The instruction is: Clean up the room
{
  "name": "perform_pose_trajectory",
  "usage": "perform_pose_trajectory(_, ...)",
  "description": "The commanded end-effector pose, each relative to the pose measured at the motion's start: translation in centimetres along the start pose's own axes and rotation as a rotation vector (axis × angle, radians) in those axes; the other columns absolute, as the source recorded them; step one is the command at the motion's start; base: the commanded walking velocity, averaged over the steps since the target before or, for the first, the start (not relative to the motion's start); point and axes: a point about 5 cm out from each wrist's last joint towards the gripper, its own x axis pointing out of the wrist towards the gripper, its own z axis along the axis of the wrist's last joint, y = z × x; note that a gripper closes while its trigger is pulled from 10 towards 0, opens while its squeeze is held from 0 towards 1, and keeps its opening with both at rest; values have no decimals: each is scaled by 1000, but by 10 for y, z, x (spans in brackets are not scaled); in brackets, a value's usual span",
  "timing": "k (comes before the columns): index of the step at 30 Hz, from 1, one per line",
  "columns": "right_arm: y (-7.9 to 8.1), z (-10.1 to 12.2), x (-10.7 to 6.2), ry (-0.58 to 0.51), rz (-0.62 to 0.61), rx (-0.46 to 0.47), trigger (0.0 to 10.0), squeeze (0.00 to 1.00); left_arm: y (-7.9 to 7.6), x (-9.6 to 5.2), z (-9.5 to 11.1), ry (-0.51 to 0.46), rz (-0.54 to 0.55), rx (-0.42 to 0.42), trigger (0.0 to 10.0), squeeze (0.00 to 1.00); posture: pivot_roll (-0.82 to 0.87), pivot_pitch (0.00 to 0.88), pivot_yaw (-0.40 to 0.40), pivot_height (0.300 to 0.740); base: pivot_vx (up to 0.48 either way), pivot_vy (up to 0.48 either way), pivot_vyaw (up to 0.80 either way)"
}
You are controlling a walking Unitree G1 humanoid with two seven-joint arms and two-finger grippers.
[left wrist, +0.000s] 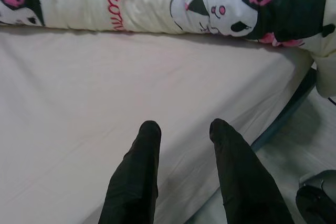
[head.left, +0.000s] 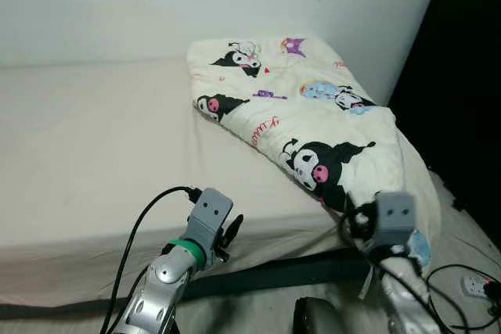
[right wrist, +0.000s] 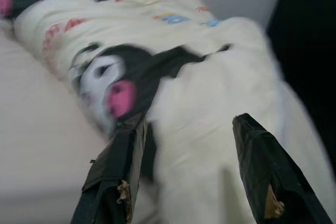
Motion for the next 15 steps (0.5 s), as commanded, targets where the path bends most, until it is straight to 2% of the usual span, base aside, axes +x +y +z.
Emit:
perform_pose_trajectory(1,-2,-4,-1,12,-15,22,10000,0,0,-3,-4,19,-2,0,10000,0,-144,60,75,560,0,0,0)
perform_pose_trajectory(3,-20,11,7,-54,-70,19,10000,0,0,-2,-3,18,2,0,10000,0,-140,60,72,560,0,0,0)
perform_pose_trajectory(4,-36,27,12,-123,-124,18,10000,0,1,-2,-3,18,5,-1,10000,0,-143,60,71,560,0,0,0)
perform_pose_trajectory(5,-36,27,12,-123,-124,18,10000,0,1,-2,-3,18,5,-1,10000,0,-143,60,71,560,0,0,0)
perform_pose_trajectory(7,-51,40,14,-171,-189,46,10000,0,1,-2,-3,18,6,0,10000,0,-145,62,74,560,0,0,0)
perform_pose_trajectory(8,-51,40,14,-171,-189,46,10000,0,1,-2,-3,18,6,0,10000,0,-145,62,74,560,0,0,0)
perform_pose_trajectory(9,-62,44,14,-177,-232,84,10000,0,1,-2,-3,17,5,0,10000,0,-145,62,76,560,0,0,0)
perform_pose_trajectory(10,-62,44,14,-177,-232,84,10000,0,1,-2,-3,17,5,0,10000,0,-145,62,76,560,0,0,0)
perform_pose_trajectory(12,-77,37,13,-129,-280,182,10000,0,1,-2,-2,17,3,1,10000,0,-142,68,82,560,0,0,0)
perform_pose_trajectory(14,-75,10,16,11,-223,342,10000,0,2,-2,-1,17,0,6,10000,0,-135,78,89,560,0,0,0)
perform_pose_trajectory(15,-70,0,18,65,-181,386,10000,0,3,-2,0,18,0,8,10000,0,-132,83,91,560,0,0,0)
